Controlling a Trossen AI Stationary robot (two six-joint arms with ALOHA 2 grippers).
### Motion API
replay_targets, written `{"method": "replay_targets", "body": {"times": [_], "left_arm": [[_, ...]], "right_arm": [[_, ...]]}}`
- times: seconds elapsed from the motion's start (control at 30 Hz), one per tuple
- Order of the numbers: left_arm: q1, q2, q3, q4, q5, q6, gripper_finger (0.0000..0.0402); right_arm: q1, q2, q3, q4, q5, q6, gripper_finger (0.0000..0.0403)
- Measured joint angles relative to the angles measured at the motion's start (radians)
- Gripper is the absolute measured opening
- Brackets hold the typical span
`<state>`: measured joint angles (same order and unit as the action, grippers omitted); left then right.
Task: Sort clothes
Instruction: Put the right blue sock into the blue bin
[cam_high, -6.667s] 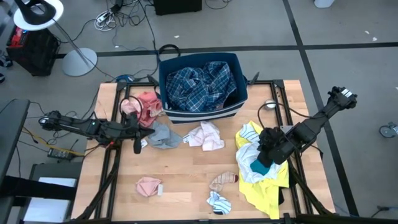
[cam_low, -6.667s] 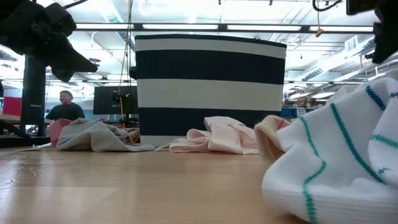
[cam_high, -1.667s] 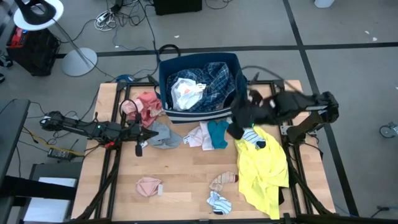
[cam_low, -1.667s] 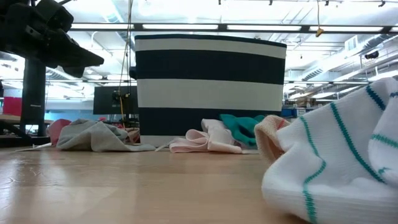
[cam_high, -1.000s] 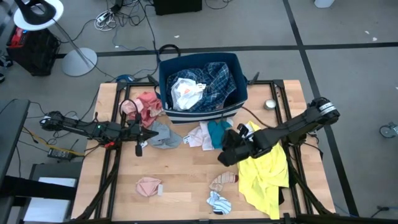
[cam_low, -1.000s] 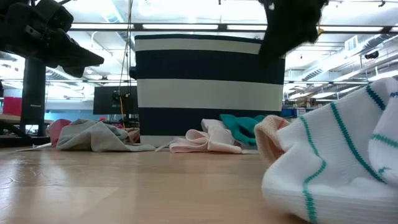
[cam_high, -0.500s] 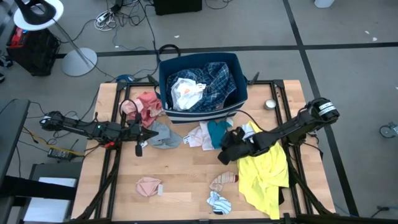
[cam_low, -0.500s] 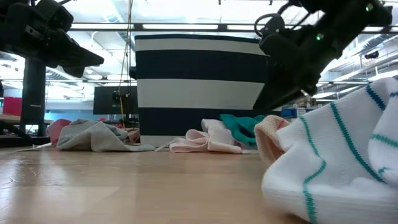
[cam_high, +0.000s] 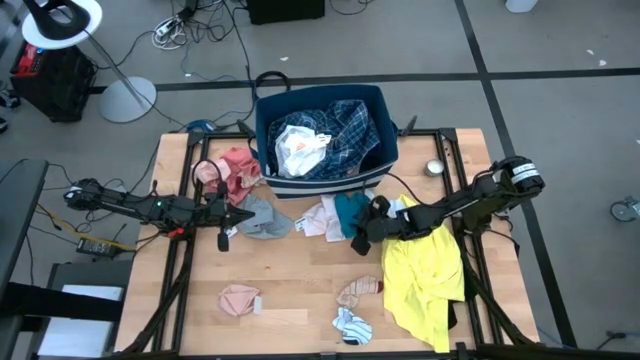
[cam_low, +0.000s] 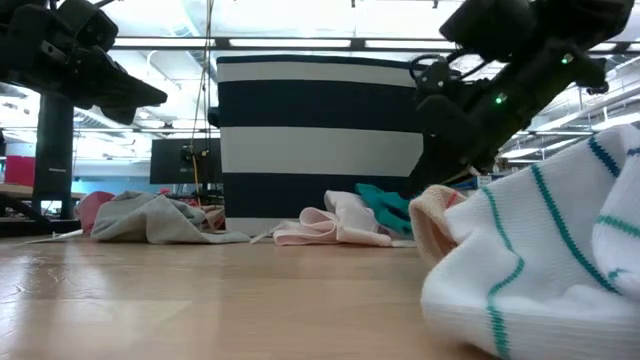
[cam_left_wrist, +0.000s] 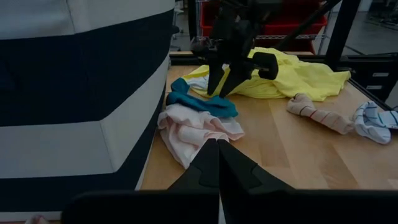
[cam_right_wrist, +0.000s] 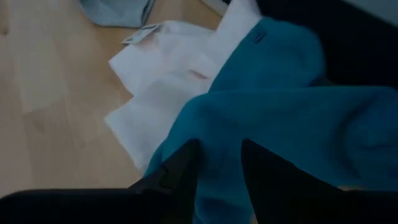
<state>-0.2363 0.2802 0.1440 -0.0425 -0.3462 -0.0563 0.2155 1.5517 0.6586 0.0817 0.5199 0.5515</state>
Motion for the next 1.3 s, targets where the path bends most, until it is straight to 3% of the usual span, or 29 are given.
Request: {"method": "replay_targets", "body": {"times": [0.17, 0.37, 0.87, 1.3], "left_arm": [[0.0, 0.0, 0.0, 0.0, 0.0, 0.0, 0.0001], [0.0, 0.0, 0.0, 0.0, 0.0, 0.0, 0.0001], [0.0, 0.0, 0.0, 0.0, 0.0, 0.0, 0.0001], [0.0, 0.0, 0.0, 0.0, 0.0, 0.0, 0.0001]], "right_arm": [[-0.022, 0.0, 0.0, 0.008, -0.078, -0.022, 0.0108], [-0.021, 0.0, 0.0, 0.011, -0.103, -0.023, 0.0012], [0.014, -0.088, 0.147, -0.069, -0.092, -0.138, 0.0002], [-0.001, -0.131, 0.59, -0.401, -0.064, -0.414, 0.0001]]}}
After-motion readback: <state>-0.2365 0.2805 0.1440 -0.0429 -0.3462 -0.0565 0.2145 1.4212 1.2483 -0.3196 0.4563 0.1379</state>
